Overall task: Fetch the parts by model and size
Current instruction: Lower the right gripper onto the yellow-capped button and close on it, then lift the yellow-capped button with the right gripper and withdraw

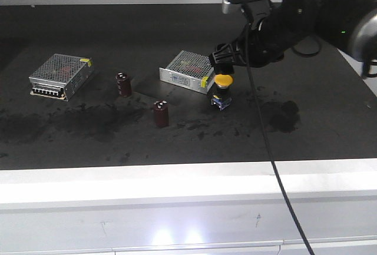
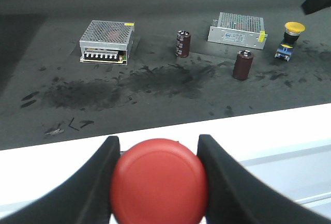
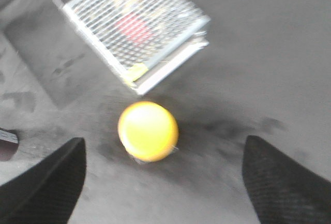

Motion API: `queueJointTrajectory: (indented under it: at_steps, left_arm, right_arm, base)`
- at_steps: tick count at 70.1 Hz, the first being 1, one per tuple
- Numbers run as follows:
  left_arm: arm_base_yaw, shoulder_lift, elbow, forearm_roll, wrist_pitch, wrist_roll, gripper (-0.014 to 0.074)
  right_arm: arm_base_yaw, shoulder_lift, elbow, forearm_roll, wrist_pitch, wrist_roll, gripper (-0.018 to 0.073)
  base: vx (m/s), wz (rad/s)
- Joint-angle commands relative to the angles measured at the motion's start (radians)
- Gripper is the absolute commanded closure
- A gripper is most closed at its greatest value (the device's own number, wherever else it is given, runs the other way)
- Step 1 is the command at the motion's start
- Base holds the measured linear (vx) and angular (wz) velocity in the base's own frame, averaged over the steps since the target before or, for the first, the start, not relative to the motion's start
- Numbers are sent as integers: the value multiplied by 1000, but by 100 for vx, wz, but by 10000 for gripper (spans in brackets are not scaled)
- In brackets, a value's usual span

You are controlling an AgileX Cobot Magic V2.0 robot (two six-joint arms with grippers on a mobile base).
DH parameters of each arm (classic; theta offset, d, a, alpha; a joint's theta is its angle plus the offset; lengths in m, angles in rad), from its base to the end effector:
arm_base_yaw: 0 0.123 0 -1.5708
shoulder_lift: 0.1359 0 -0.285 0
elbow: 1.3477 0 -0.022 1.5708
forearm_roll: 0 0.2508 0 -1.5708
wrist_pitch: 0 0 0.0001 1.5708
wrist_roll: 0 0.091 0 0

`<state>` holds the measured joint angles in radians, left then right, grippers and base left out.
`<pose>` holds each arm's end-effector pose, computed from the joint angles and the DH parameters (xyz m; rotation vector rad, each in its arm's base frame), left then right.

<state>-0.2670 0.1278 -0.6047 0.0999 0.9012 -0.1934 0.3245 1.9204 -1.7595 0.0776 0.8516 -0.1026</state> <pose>0.0122 0.0040 0.3201 0.0764 1.9076 -0.1952 0.4148 0.1451 0.3060 -0.4916 2.4533 0.1865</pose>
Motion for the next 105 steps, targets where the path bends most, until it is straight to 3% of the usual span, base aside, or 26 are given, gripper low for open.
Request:
queueJointTrajectory:
  at_steps: [1, 22, 43, 52, 66, 70, 78, 91, 105]
  left_arm:
    - [-4, 16, -20, -1, -72, 0, 603]
    - [-4, 16, -20, -1, -72, 0, 603]
    - [-4, 16, -20, -1, -72, 0, 603]
    - [-4, 16, -20, -1, -72, 0, 603]
    - [-4, 16, -20, -1, -72, 0, 603]
    - [-4, 16, -20, -1, -72, 0, 603]
    - [-4, 16, -20, -1, -72, 0, 603]
    - [-4, 16, -20, -1, -72, 0, 603]
    - [-4, 16, -20, -1, -72, 0, 603]
  right_arm:
    - [-1, -11, -76, 14, -13, -17, -42]
    - [-1, 61, -118, 83, 6, -113, -32]
    - [-1, 121, -118, 74, 3, -116, -14]
    - [-1, 121, -118, 61, -14, -73, 141]
    - [-3, 74, -115, 58, -29, -20, 566]
    - [-3, 53, -102, 61, -34, -19, 575]
    - [-3, -19, 5, 57, -111, 4, 569]
    - [-26, -227, 341, 62, -362, 50, 569]
    - [-32, -460, 584, 53, -472, 50, 569]
  base:
    - [0, 0]
    - [0, 0]
    - [0, 0]
    - [0, 0]
    - [0, 0]
    - [0, 0]
    - [0, 0]
    - [0, 0]
    - [0, 0]
